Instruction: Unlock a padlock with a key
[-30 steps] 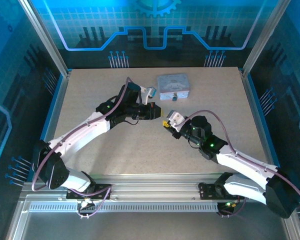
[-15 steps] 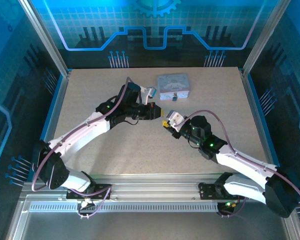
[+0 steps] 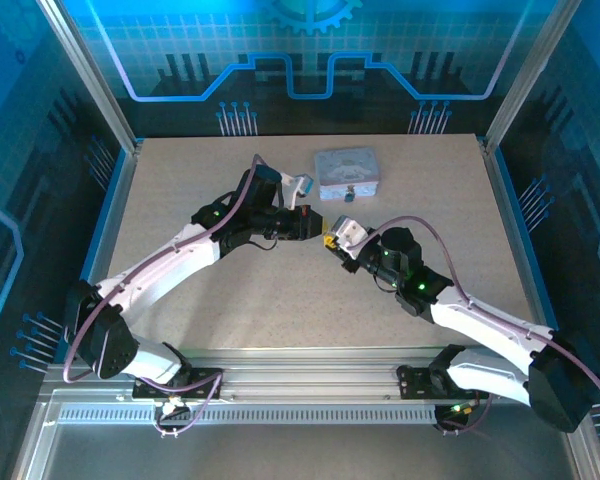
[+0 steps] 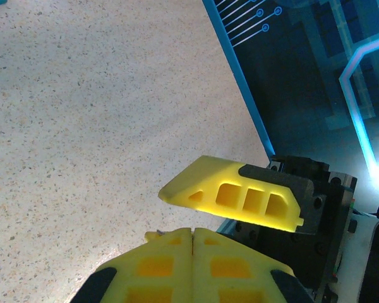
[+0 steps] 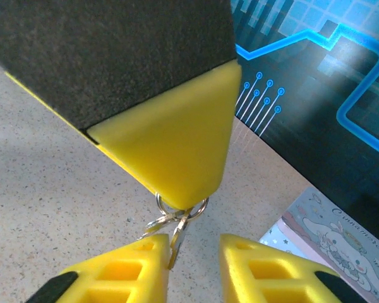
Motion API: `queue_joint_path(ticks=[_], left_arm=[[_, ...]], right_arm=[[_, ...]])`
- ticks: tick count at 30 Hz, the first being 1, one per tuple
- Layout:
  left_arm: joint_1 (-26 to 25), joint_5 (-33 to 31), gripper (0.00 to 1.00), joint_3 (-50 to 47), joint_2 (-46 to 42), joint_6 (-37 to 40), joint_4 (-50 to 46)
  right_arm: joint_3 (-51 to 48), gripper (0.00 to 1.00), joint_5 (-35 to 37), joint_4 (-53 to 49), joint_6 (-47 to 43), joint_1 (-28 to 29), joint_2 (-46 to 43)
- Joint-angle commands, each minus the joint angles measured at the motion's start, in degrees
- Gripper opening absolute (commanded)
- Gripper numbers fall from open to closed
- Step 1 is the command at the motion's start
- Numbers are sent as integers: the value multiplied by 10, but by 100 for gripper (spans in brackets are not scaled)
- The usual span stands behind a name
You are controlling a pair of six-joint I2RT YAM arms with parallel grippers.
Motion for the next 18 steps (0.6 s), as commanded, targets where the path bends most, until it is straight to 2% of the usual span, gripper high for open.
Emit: queue_joint_path(ticks=[1, 6, 12, 14, 16, 18], left_arm=[[5, 14, 0, 9, -15, -5, -12], [8, 14, 0, 8, -17, -5, -16], [10, 12, 1, 4, -25, -12, -17], [11, 12, 11, 1, -28, -16, -18], [11, 6, 31, 1, -31, -21, -24], [12, -4, 42, 1, -35, -26, -37]], right_arm=[[17, 20, 4, 12, -11, 8, 0], [21, 10, 16, -23, -52, 11, -9], [40, 6, 34, -79, -123, 11, -16], [46, 6, 41, -87, -134, 11, -16], [48, 4, 46, -89, -149, 13, -15], [45, 4, 55, -82, -175, 19, -14]])
